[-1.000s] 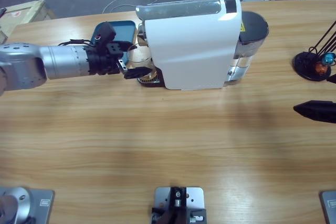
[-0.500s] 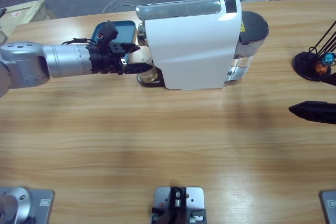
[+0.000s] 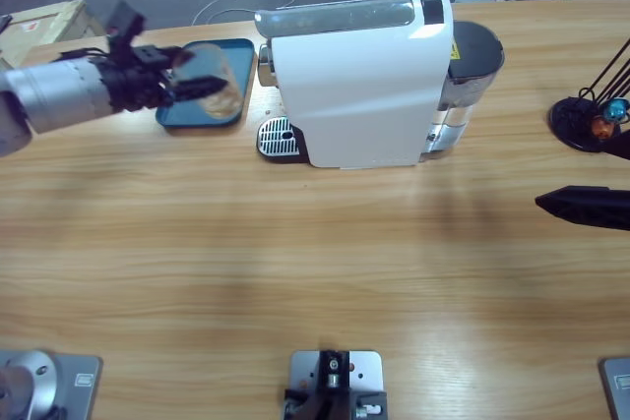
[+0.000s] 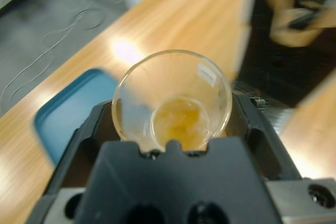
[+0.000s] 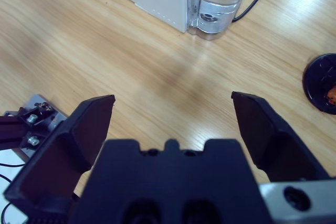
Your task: Pour coffee
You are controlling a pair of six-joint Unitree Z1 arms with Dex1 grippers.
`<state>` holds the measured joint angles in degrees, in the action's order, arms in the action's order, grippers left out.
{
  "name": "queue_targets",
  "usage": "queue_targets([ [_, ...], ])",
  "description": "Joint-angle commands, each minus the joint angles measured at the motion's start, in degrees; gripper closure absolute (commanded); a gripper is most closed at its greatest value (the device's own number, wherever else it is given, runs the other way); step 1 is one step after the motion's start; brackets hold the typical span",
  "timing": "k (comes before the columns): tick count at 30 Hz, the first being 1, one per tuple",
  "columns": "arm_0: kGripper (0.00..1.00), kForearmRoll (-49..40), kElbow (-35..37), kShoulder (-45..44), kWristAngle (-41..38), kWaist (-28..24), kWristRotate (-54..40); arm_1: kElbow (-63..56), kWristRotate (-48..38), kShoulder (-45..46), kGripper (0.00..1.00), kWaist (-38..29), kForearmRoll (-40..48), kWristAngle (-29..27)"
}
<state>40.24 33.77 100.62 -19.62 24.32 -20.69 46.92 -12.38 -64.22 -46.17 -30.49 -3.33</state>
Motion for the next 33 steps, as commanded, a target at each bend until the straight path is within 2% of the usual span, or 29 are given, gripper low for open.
queue_targets([
  [1,1.000,-1.09,9.49,8.36,14.05,-5.79,10.39,-1.48,-0.80,-1.49,0.000,-0.50,0.83,0.70],
  [6,1.000,-7.95,16.89,12.61,18.12,-6.30,12.60,-1.73,-0.80,-2.76,0.000,-0.50,2.05,0.70],
  [14,1.000,-8.07,14.98,14.67,18.09,-5.99,12.82,-1.85,-0.80,-5.13,0.000,-0.50,4.33,0.61],
  [32,1.000,-14.57,19.95,17.73,17.56,-5.51,11.64,-2.53,-0.80,-3.44,0.000,-0.50,4.03,0.47],
  [33,0.934,-15.75,20.72,17.89,17.16,-5.53,11.64,-2.53,-0.80,-3.39,0.000,-0.50,4.03,0.45],
])
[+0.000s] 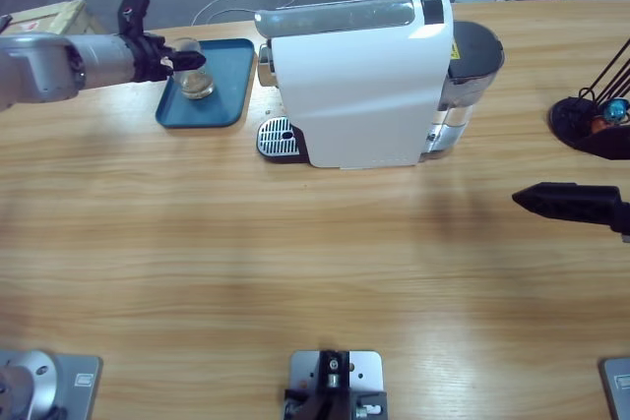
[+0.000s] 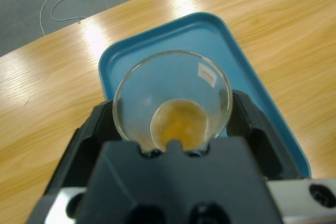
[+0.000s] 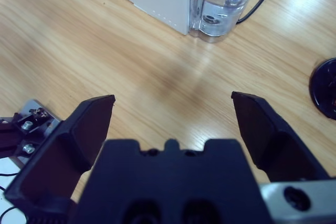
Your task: Pour coffee
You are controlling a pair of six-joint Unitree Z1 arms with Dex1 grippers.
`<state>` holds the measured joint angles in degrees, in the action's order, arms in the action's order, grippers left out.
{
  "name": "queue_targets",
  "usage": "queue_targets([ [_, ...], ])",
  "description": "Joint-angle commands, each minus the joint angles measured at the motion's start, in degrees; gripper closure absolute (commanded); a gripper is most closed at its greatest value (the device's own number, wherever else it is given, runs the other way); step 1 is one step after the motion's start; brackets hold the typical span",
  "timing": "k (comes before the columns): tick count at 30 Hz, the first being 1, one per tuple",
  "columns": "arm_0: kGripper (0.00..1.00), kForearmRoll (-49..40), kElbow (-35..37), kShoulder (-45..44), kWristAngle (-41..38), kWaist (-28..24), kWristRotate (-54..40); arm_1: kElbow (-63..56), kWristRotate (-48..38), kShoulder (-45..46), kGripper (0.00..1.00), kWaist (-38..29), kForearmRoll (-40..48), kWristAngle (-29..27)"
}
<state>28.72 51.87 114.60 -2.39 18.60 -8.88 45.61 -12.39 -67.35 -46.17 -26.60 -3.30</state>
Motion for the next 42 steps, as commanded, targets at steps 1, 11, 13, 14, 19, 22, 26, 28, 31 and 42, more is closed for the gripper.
queue_targets([
  [1,0.580,-5.25,3.11,3.94,-0.32,0.12,-0.17,-1.23,-0.80,-0.20,0.000,-0.50,0.14,0.40],
  [11,0.013,-5.61,-2.83,-2.81,-0.41,0.28,0.36,-0.63,-0.80,2.43,0.000,-0.50,-1.18,-0.25],
  [13,0.013,-5.61,-4.41,-5.95,-0.14,0.30,0.44,-0.61,-0.80,3.42,0.000,-0.50,-1.63,-0.89],
  [14,0.013,-5.61,-5.11,-7.80,-0.07,0.21,0.44,-0.54,-0.80,4.00,0.000,-0.50,-1.84,-1.01],
  [19,0.013,-11.05,-7.52,-23.53,0.02,0.84,1.97,0.51,-0.80,6.65,0.000,-0.50,-4.27,-1.62],
  [22,0.010,-17.80,-7.94,-34.69,-0.53,3.46,6.35,2.71,-0.78,7.92,0.000,-0.50,-8.72,-3.35],
  [26,0.009,-30.00,-8.14,-45.87,-0.69,13.27,7.12,3.50,-0.80,10.25,0.000,-0.50,-14.06,-3.47],
  [28,0.009,-36.40,-9.93,-49.51,-0.95,19.60,8.39,3.34,-0.80,11.31,0.000,-0.50,-14.80,-3.54],
  [31,0.009,-40.78,-13.53,-53.38,-2.83,24.43,10.76,3.38,-0.36,12.15,0.000,-0.50,-15.78,-4.09],
  [42,0.009,-50.18,-15.55,-58.41,-4.38,24.56,10.99,3.03,1.58,14.05,0.000,-0.50,-17.17,-6.42],
])
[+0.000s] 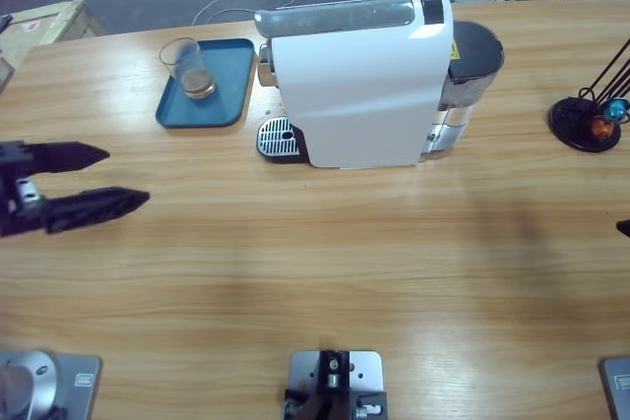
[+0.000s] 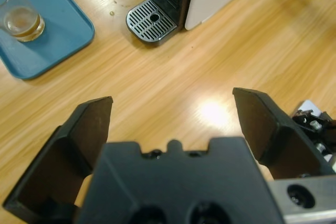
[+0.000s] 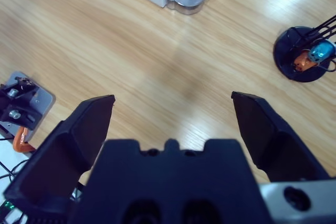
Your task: Pour coffee
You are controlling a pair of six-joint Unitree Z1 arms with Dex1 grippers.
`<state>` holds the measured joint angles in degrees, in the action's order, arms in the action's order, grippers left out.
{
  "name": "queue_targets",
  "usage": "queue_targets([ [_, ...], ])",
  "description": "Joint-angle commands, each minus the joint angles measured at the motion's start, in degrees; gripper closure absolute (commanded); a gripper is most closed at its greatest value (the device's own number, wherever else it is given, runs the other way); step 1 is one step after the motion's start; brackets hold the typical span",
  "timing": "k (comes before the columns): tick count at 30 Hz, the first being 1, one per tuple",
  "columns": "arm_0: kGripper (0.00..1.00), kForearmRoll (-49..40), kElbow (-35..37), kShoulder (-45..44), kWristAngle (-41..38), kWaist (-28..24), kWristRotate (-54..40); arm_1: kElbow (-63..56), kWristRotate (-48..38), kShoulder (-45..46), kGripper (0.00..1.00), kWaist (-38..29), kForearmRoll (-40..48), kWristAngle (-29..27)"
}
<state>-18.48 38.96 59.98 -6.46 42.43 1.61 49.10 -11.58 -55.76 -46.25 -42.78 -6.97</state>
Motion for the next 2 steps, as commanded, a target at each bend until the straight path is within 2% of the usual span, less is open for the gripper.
queue_targets([
  [1,0.009,-3.05,-2.86,-4.06,-0.31,0.72,0.50,-0.57,0.77,2.83,0.000,-0.42,-0.99,-2.79],
  [2,0.009,-3.05,-2.89,-4.42,-0.24,0.72,0.50,-0.67,0.77,3.20,0.000,-0.42,-0.99,-2.79],
])
